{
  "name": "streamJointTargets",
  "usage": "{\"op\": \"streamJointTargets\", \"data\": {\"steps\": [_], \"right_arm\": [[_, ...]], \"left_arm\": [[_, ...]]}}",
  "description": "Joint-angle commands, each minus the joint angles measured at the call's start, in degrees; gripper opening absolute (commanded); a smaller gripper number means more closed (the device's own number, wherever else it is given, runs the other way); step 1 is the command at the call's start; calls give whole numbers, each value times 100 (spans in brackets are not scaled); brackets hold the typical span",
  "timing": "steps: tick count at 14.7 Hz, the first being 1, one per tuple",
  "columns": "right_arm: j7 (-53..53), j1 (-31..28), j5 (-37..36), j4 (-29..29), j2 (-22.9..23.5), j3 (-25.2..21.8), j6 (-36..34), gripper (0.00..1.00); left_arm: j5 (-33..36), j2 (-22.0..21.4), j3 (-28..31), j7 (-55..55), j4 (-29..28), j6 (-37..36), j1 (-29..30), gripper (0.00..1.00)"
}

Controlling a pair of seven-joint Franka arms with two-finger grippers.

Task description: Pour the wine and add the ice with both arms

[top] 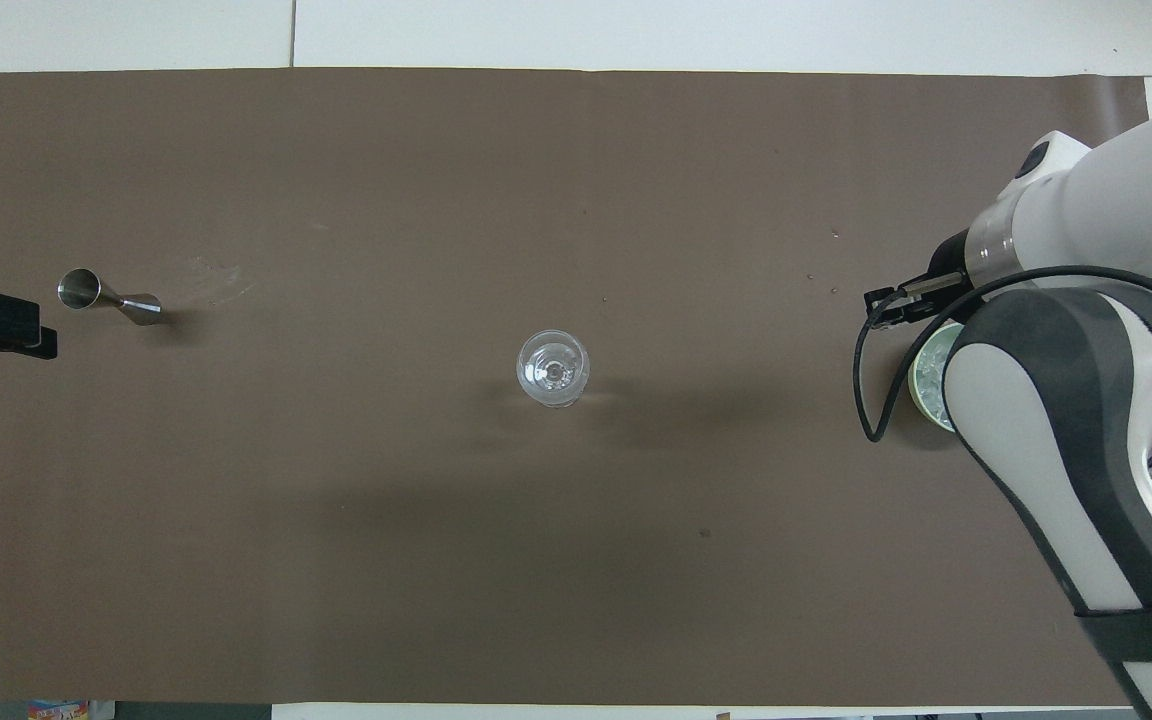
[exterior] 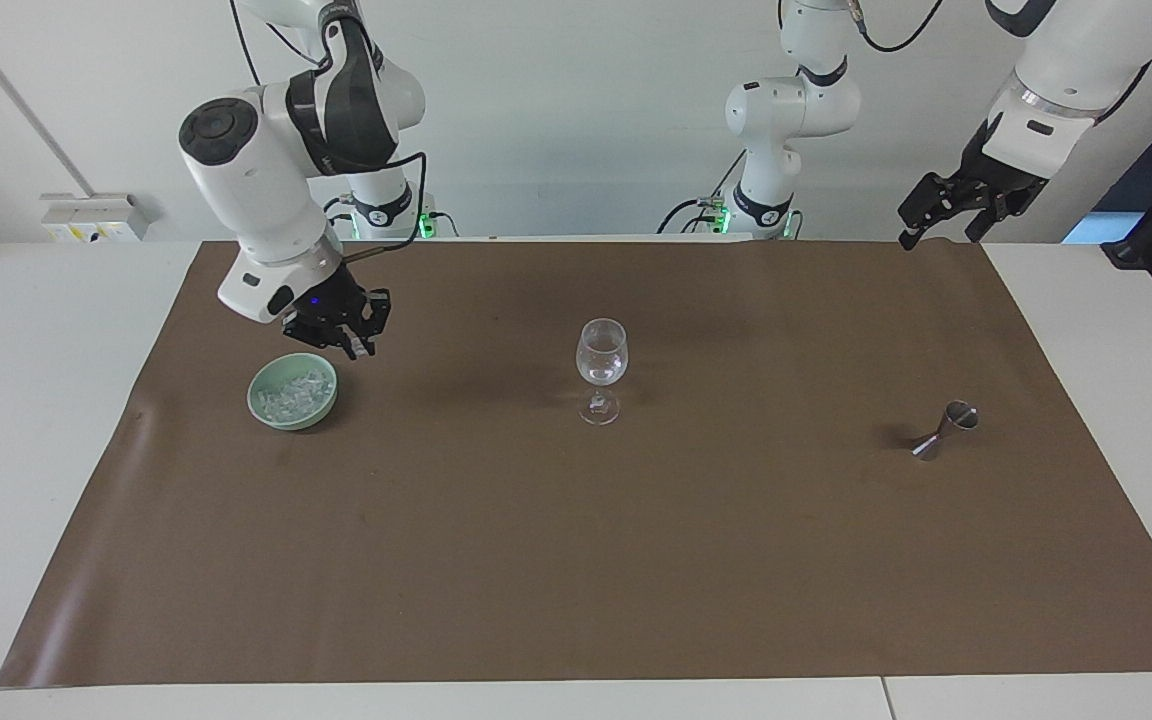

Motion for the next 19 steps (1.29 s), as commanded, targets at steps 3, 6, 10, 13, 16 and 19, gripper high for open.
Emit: {"op": "streamJointTargets", "data": {"steps": [3, 6, 10, 13, 16, 19], "right_arm": [[1610, 897, 47, 1229, 431, -18, -632, 0], [2348, 1389, 11, 1837, 703, -18, -845, 0], [3560, 2294, -242, 2284, 1308, -9, -696, 0], [3845, 2498, -367, 2347, 1556, -9, -344, 0], [3959, 2700, -481, 2347, 1776, -9, -169, 0], [3950, 2647, -525, 2286, 1776, -9, -27, 0]], "left_arm": [[-17, 42, 100, 240, 93, -428, -98, 100], [-26, 191, 100, 293, 180, -428, -98, 100], [-17, 507, 91, 311, 478, -341, -80, 100], [9, 578, 100, 460, 523, -104, -89, 100], [-26, 482, 100, 565, 339, -59, -98, 100], [-26, 368, 91, 513, 312, -68, -106, 100]]}}
